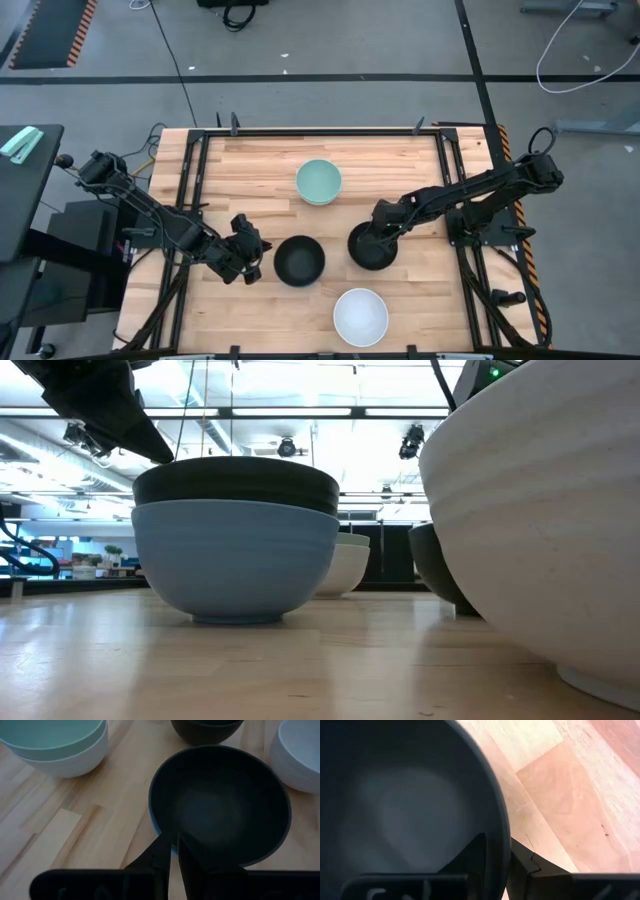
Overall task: Nest bowls inside each other
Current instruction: Stack the right black bowl on top of the white bowl
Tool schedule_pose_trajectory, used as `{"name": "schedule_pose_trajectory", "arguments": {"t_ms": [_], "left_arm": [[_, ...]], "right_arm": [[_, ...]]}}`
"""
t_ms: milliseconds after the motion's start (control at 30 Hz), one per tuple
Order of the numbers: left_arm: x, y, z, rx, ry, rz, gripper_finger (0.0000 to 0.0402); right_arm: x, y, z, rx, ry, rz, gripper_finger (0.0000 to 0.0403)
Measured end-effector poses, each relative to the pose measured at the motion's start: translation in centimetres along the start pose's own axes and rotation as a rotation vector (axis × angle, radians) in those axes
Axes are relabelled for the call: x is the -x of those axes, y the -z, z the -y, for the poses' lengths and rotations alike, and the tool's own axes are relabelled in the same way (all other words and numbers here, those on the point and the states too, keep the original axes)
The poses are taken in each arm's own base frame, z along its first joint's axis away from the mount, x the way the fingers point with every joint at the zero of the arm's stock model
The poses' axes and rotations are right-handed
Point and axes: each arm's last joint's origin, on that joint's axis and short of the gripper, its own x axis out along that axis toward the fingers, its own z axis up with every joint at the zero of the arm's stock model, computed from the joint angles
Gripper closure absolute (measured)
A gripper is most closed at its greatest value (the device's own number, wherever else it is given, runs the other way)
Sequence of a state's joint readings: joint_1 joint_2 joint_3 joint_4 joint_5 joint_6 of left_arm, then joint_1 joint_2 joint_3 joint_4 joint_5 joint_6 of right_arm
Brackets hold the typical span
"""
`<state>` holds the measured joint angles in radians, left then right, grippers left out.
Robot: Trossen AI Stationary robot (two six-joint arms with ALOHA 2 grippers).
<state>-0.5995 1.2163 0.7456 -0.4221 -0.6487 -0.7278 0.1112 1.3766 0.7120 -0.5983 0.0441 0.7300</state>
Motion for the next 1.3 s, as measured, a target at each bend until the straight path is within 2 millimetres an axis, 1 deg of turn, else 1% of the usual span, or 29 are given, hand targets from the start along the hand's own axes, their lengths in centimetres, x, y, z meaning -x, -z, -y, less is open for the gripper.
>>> {"name": "schedule_pose_trajectory", "arguments": {"t_ms": [267,500,767,867,1033,1167,1300], "left_arm": [[0.0,0.0,0.0,-0.007,-0.001,0.001,0.0371],[0.0,0.0,0.0,-0.008,-0.001,0.001,0.0376],[0.0,0.0,0.0,-0.010,-0.001,0.001,0.0367],[0.0,0.0,0.0,-0.010,-0.001,0.001,0.0366],[0.0,0.0,0.0,-0.011,-0.001,0.001,0.0370],[0.0,0.0,0.0,-0.011,-0.001,0.000,0.0376],[0.0,0.0,0.0,-0.011,-0.002,0.000,0.0378]], "right_arm": [[0.0,-0.2,0.1,-0.007,0.017,0.023,0.0392],[0.0,-0.4,0.3,-0.002,0.021,0.026,0.0392],[0.3,-0.7,0.1,0.039,0.023,0.038,0.0398],[1.0,-1.4,-0.4,0.065,0.009,0.067,0.0398],[2.9,-2.9,-1.7,0.103,-0.031,0.114,0.0398],[4.8,-3.8,-2.4,0.109,-0.011,0.125,0.0398],[7.3,-4.4,-3.5,0.122,0.006,0.136,0.0398]]}}
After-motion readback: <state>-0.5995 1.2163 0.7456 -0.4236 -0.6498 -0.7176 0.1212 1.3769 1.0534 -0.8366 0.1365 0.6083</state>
